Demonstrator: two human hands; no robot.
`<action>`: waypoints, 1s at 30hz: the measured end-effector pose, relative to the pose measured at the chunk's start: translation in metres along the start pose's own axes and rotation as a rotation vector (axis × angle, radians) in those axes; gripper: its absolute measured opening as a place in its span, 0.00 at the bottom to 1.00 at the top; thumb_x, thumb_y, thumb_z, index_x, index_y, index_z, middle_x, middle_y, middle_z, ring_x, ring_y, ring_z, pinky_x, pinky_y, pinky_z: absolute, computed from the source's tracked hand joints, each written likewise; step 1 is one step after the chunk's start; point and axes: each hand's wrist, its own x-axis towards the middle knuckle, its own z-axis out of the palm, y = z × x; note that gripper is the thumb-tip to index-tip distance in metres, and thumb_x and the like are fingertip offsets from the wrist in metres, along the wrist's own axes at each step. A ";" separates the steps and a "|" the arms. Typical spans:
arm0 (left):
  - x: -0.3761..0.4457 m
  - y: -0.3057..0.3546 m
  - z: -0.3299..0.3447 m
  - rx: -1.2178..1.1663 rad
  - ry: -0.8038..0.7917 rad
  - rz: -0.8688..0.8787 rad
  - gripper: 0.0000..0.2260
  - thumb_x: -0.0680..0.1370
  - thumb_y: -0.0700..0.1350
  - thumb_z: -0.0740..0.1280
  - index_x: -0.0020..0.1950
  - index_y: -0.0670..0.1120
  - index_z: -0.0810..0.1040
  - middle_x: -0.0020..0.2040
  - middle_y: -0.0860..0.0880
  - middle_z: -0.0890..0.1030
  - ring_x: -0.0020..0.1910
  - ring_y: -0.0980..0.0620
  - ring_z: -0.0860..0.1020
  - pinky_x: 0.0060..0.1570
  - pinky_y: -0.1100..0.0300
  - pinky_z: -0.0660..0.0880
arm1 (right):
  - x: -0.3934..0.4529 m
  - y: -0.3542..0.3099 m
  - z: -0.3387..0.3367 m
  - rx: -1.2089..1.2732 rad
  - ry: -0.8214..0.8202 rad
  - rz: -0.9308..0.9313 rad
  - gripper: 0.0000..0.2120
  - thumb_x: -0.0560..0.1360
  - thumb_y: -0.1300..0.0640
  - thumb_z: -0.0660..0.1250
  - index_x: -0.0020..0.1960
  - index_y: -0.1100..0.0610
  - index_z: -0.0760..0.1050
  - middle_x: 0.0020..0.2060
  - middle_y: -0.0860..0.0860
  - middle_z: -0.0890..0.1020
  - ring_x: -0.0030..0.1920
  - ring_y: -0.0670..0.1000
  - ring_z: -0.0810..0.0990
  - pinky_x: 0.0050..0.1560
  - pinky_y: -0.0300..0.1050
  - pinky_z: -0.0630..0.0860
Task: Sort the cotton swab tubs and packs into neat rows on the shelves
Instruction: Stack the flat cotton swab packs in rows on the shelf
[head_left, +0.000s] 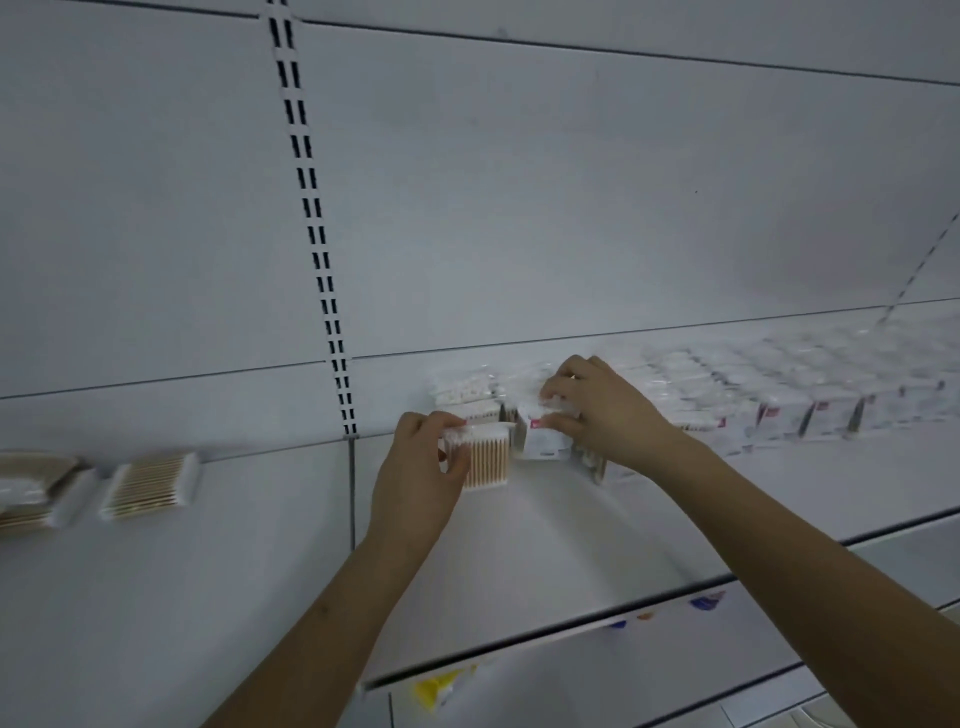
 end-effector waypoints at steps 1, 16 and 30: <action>0.001 0.001 0.004 0.021 0.010 -0.009 0.12 0.77 0.43 0.71 0.60 0.52 0.76 0.55 0.54 0.71 0.44 0.57 0.78 0.41 0.66 0.75 | 0.001 0.003 0.001 0.019 -0.018 -0.008 0.11 0.77 0.50 0.70 0.57 0.54 0.78 0.50 0.48 0.75 0.52 0.49 0.72 0.50 0.42 0.68; -0.004 0.037 0.004 0.090 0.105 -0.150 0.12 0.72 0.44 0.74 0.39 0.53 0.72 0.35 0.55 0.73 0.33 0.59 0.71 0.33 0.70 0.66 | 0.020 0.020 -0.009 0.089 -0.170 -0.215 0.03 0.78 0.51 0.66 0.47 0.49 0.74 0.41 0.42 0.77 0.42 0.43 0.74 0.38 0.39 0.68; -0.006 0.042 0.028 0.101 0.157 -0.188 0.26 0.75 0.52 0.73 0.68 0.51 0.67 0.37 0.55 0.76 0.33 0.57 0.76 0.33 0.63 0.73 | 0.027 0.023 -0.012 0.077 -0.209 -0.231 0.03 0.78 0.52 0.68 0.46 0.47 0.75 0.41 0.41 0.78 0.43 0.42 0.76 0.40 0.41 0.71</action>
